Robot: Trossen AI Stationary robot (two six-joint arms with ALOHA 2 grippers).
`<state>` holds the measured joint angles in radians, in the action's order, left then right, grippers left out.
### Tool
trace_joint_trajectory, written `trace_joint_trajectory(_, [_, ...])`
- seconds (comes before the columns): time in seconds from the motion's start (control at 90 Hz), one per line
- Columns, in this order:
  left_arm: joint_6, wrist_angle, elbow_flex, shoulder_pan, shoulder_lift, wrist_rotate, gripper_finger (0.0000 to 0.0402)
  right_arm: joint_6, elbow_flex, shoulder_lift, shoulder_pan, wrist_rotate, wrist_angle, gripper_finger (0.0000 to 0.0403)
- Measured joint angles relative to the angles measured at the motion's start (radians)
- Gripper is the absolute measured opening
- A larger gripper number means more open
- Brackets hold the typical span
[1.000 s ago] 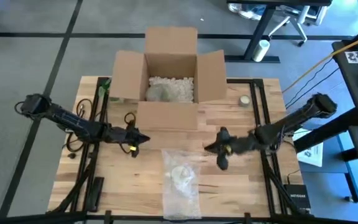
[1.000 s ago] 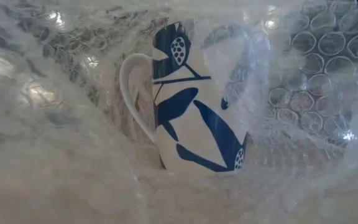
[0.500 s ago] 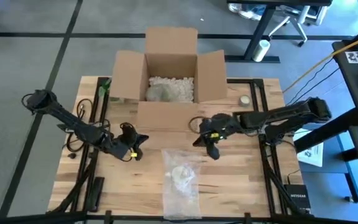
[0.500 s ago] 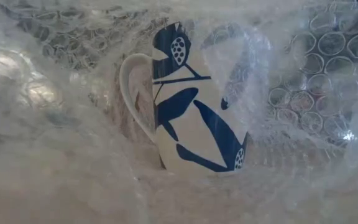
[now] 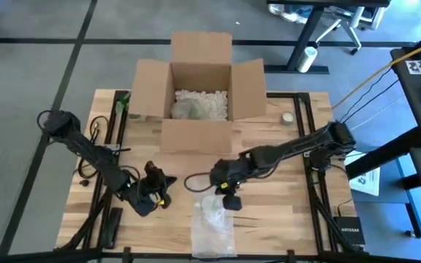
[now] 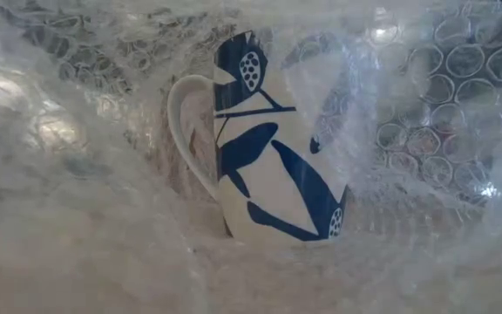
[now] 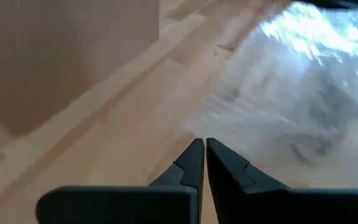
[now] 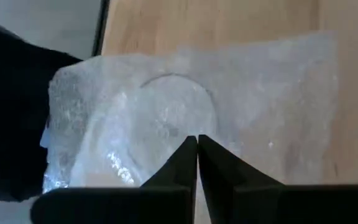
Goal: Wrap mug
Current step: Wrap the blue mug with the bubble wrap
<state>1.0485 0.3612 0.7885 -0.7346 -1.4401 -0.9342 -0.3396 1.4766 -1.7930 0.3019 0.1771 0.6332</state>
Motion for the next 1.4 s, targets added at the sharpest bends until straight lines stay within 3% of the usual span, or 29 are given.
trace_joint_trajectory(0.389, [0.104, 0.054, 0.107, -0.114, -0.100, 0.000, 0.0000, -0.123, 0.228, -0.204, 0.079, -0.087, 0.238, 0.0000])
trace_joint_trajectory(0.656, [0.111, -0.016, 0.123, -0.127, -0.150, 0.032, 0.0000, -0.135, 0.239, -0.311, 0.070, -0.021, 0.179, 0.0000])
trace_joint_trajectory(0.8, [0.055, -0.125, 0.123, -0.117, -0.203, 0.107, 0.0000, -0.135, 0.242, -0.359, 0.070, 0.026, 0.141, 0.0000])
trace_joint_trajectory(0.944, [-0.015, -0.246, 0.123, -0.108, -0.267, 0.113, 0.0000, -0.136, 0.255, -0.364, 0.071, 0.025, 0.101, 0.0000])
trace_joint_trajectory(1.044, [-0.043, -0.265, 0.123, -0.094, -0.289, 0.088, 0.0000, -0.125, 0.284, -0.370, 0.072, 0.025, 0.111, 0.0000])
trace_joint_trajectory(1.211, [-0.034, -0.177, 0.120, -0.050, -0.303, -0.042, 0.0000, -0.092, 0.317, -0.373, 0.078, 0.034, 0.103, 0.0000])
trace_joint_trajectory(1.4, [-0.058, -0.196, 0.083, 0.013, -0.304, -0.036, 0.0000, -0.071, 0.321, -0.373, 0.080, 0.044, 0.098, 0.0000])
